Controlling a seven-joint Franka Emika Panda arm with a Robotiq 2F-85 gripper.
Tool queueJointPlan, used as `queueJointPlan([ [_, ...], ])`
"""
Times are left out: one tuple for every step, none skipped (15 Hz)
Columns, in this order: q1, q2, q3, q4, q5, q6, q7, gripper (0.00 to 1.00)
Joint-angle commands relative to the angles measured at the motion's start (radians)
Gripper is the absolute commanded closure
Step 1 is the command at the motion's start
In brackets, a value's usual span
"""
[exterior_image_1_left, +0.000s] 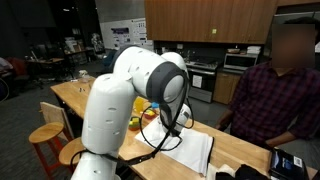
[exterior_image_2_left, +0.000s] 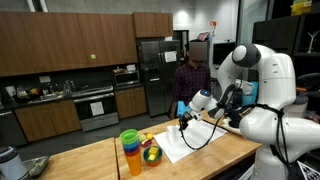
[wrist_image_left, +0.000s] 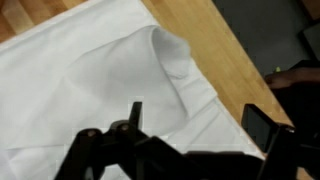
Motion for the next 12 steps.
queueJointPlan([
  [0.080, 0.219, -0.082, 0.041, 0.026, 0.034, -0.090, 0.00],
  [0.119, 0.262, -0.118, 0.051, 0.005, 0.044, -0.070, 0.00],
  [0.163, 0.296, -0.160, 0.056, -0.011, 0.061, -0.044, 0.00],
  [0.211, 0.323, -0.211, 0.051, 0.009, 0.085, -0.043, 0.00],
  [0.249, 0.327, -0.249, 0.053, 0.021, 0.104, -0.042, 0.00],
  [0.280, 0.320, -0.279, 0.048, 0.029, 0.121, -0.023, 0.00],
  [0.301, 0.291, -0.295, 0.051, 0.016, 0.130, 0.008, 0.00],
  [0.319, 0.262, -0.307, 0.057, 0.003, 0.125, 0.024, 0.00],
  [0.334, 0.230, -0.314, 0.060, 0.002, 0.118, 0.038, 0.00],
  [0.292, 0.318, -0.283, 0.063, 0.016, 0.109, -0.019, 0.00],
  [0.304, 0.301, -0.289, 0.072, 0.016, 0.109, -0.010, 0.00],
  [0.312, 0.285, -0.293, 0.075, 0.016, 0.109, -0.001, 0.00],
])
